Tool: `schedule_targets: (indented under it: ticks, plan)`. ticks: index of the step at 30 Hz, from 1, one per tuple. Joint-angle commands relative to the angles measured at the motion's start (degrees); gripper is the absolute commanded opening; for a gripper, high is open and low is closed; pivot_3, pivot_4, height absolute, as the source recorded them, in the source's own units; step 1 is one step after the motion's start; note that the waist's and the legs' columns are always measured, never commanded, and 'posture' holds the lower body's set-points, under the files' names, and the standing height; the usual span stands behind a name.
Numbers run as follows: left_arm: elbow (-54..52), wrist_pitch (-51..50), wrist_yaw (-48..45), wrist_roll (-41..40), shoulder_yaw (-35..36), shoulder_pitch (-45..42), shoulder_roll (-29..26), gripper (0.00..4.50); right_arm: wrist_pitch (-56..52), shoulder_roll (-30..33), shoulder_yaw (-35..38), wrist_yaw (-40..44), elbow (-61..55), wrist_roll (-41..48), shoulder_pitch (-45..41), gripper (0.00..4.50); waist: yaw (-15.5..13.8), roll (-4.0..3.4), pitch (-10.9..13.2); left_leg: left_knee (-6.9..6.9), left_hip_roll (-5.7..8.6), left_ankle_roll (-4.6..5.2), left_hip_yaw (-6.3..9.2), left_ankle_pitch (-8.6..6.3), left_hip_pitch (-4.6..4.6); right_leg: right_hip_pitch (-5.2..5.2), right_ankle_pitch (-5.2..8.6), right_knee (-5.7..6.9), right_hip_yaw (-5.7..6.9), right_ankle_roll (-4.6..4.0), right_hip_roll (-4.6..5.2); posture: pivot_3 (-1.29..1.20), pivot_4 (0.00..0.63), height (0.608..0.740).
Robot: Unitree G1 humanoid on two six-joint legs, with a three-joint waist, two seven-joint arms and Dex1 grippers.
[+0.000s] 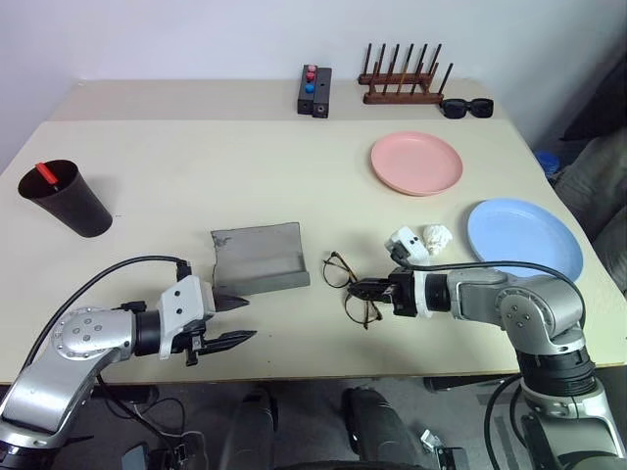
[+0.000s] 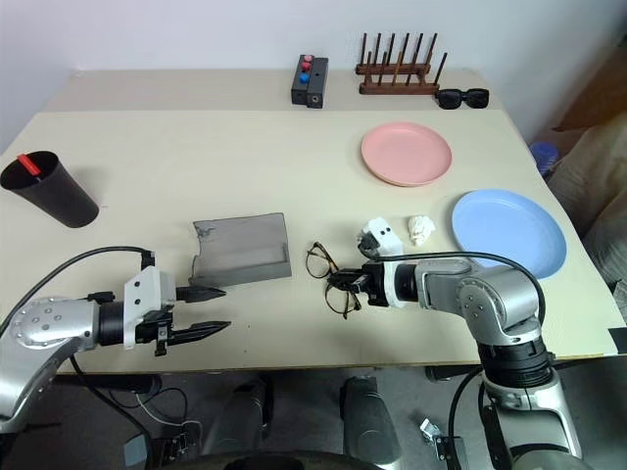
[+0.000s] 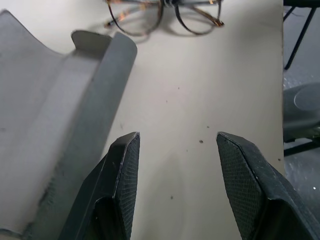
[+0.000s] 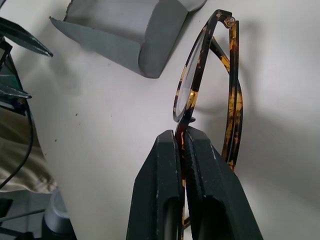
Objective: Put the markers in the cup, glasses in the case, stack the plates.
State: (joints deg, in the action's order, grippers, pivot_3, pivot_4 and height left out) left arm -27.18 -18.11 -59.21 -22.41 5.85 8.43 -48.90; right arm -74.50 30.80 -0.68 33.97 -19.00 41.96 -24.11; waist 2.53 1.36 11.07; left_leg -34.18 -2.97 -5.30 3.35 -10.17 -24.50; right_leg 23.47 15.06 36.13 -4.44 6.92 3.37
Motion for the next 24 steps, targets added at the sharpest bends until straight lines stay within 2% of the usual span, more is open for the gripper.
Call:
schedule_targets:
  ticks: [1, 6, 9, 12, 16, 20, 24]
  plan:
    - [1.4, 1.8, 1.9, -0.4, 4.0, 1.1, 1.3, 2.49, 3.2, 2.3, -0.4, 1.2, -3.3, -0.9, -4.1, 0.04, 0.0, -0.02, 0.0, 0.0, 0.0, 0.0, -0.03, 0.0, 0.0, 0.02, -0.01, 0.0, -0.02, -0.01, 0.01, 0.0, 0.15, 0.74]
    - [6.6, 6.5, 1.9, -0.5, 11.0, 6.2, 2.9, 2.49, 13.0, 6.1, -9.6, 11.0, -2.9, -5.2, -16.7, 0.04, 0.6, -0.1, 0.1, 0.09, -0.03, 0.04, -0.11, -0.02, -0.01, 0.19, -0.02, 0.01, -0.05, -0.04, -0.01, 0.0, 0.15, 0.74]
    - [9.1, 8.0, 1.4, -0.3, 12.6, 7.9, 3.0, 2.49, 20.3, 3.9, -16.1, 17.4, 2.8, -9.2, -23.3, 0.04, 0.9, -0.07, 0.0, 0.18, -0.03, 0.06, -0.11, -0.04, -0.01, 0.19, 0.0, -0.03, -0.04, -0.06, 0.0, 0.0, 0.15, 0.74]
    - [12.0, 9.8, 1.5, 0.4, 13.4, 8.1, 3.0, 2.49, 29.4, -1.4, -23.3, 24.1, 13.8, -15.2, -30.6, 0.04, 1.1, -0.05, 0.0, 0.17, -0.03, 0.06, -0.12, -0.04, -0.02, 0.19, 0.0, -0.04, -0.03, -0.07, 0.01, 0.0, 0.15, 0.74]
    - [12.8, 10.7, 2.2, -0.5, 14.6, 7.9, 3.7, 2.49, 38.4, -10.9, -28.1, 28.9, 31.5, -21.5, -38.2, 0.04, 1.5, -0.07, 0.0, 0.16, -0.03, 0.06, -0.13, -0.04, -0.03, 0.21, -0.01, 0.04, -0.02, -0.08, 0.01, 0.0, 0.15, 0.74]
    - [10.0, 10.2, 3.5, -0.9, 16.1, 9.5, 4.6, 2.49, 43.8, -17.6, -29.5, 32.6, 44.8, -25.8, -41.5, 0.04, 1.3, -0.07, 0.0, 0.26, -0.04, 0.05, -0.11, -0.03, -0.05, 0.22, -0.02, 0.07, 0.02, -0.05, -0.02, 0.0, 0.15, 0.74]
    - [6.0, 9.0, 5.5, -0.9, 17.5, 12.4, 5.5, 2.49, 47.6, -19.3, -31.3, 37.8, 50.1, -29.5, -41.1, 0.04, 1.4, -0.08, 0.1, 0.28, -0.04, 0.05, -0.11, -0.04, -0.09, 0.23, -0.02, 0.07, 0.02, -0.04, -0.02, 0.0, 0.15, 0.74]
